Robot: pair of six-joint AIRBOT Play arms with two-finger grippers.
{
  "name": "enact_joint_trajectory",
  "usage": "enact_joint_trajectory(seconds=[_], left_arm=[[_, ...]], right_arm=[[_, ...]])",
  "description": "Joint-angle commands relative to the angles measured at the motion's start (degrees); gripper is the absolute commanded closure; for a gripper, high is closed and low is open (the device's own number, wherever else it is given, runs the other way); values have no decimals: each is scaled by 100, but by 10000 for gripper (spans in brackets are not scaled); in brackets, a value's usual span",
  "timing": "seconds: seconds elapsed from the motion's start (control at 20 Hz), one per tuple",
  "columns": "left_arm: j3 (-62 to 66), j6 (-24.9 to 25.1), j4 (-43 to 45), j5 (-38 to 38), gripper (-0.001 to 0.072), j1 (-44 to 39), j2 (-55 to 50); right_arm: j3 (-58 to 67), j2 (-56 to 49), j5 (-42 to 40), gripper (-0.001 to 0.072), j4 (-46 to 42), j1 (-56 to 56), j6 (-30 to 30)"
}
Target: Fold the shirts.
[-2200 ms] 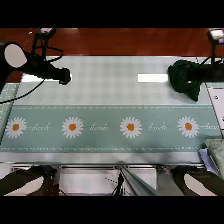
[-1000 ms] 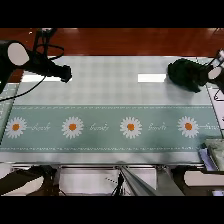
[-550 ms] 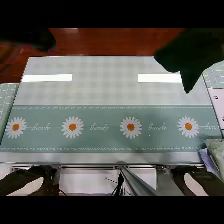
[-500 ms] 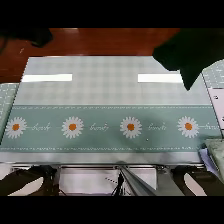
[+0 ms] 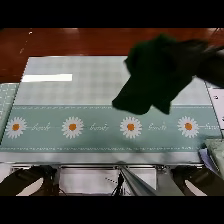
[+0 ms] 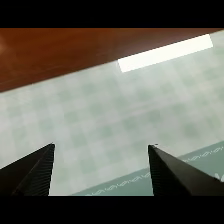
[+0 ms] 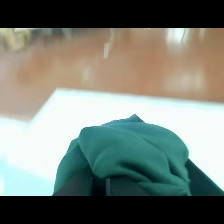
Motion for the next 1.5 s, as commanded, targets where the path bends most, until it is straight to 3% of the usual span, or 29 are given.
enact_joint_trajectory(seconds=[0.0, 0.15, 0.3, 0.35, 0.45, 0.5, 0.65, 0.95, 1.1, 1.2, 1.45], left_arm=[[-643, -61, 2, -184, -10, -9, 46], [-1526, -96, 2, -181, -9, -9, 46], [-2417, -122, 0, -166, -10, -9, 46], [-2723, -122, 0, -166, -9, -9, 46], [-3283, -120, -4, -107, -9, -9, 48], [-3554, -118, -90, -9, -9, -7, 50], [-4422, -114, -855, 470, -9, -7, 52], [-6148, 544, -2820, 955, -10, -9, 57], [-6806, 780, -3375, 1314, -9, -11, 55], [-7136, 1056, -3838, 1482, -9, -13, 55], [-7707, 1370, -4468, 2170, -9, -431, 35]], right_arm=[[-149, -973, 251, 686, -793, 1108, 673], [-365, -2251, 63, 685, -1250, 1910, 1193], [-374, -3464, -96, 684, -1248, 2337, 1259], [-374, -3683, -103, 654, -1123, 2337, 1250], [-345, -3729, 37, 328, -903, 2221, 1069], [-243, -3600, 267, 226, -890, 2085, 881], [109, -2846, 999, 219, -964, 1523, 160], [125, -1279, 1965, 218, -2441, -387, 90], [63, -1248, 2258, 218, -1961, -1679, -470], [-131, -1296, 2218, 166, -1355, -2380, -761], [-820, -1552, 2140, 166, -323, -3254, -1283]])
